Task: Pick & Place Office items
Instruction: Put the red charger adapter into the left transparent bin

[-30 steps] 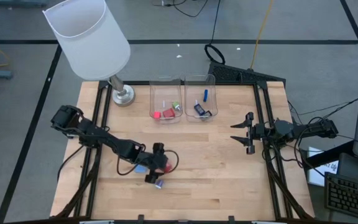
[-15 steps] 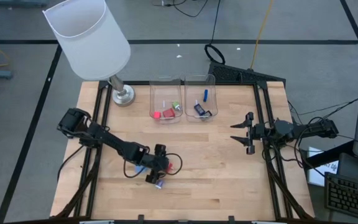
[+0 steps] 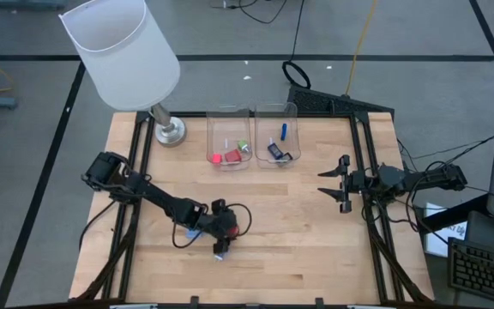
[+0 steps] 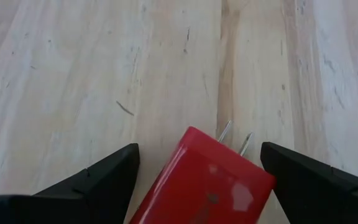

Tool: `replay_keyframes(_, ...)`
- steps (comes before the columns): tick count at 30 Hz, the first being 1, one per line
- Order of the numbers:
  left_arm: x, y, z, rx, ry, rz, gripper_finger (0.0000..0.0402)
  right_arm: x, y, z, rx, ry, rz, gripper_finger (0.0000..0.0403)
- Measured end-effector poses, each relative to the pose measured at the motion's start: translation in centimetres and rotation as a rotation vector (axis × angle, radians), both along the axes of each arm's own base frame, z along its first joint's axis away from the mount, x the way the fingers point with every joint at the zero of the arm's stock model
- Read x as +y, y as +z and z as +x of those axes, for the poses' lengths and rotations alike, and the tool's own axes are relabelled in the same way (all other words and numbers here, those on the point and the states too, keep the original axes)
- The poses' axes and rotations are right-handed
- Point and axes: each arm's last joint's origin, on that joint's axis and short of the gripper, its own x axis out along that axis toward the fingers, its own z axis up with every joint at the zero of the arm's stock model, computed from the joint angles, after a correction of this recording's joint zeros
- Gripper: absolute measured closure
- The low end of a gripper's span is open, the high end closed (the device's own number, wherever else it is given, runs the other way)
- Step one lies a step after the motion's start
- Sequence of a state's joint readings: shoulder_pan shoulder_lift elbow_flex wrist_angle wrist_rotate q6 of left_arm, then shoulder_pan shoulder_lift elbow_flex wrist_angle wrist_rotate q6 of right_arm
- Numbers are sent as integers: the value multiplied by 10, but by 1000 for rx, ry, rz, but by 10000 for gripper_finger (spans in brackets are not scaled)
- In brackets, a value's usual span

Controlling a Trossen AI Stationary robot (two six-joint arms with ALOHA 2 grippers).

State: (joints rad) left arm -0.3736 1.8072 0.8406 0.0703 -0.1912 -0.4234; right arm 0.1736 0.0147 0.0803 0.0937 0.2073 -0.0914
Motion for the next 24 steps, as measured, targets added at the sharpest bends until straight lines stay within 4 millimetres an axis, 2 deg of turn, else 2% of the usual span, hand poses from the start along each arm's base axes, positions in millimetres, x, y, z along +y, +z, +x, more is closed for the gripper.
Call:
replay_keyframes(15, 2, -3, -5, 54, -251, 248, 62, 0, 0, 0, 0, 0, 0, 198)
replay_keyframes(24, 10, 0, -1, -16, -47, 408, 62, 0, 0, 0, 0, 0, 0, 195)
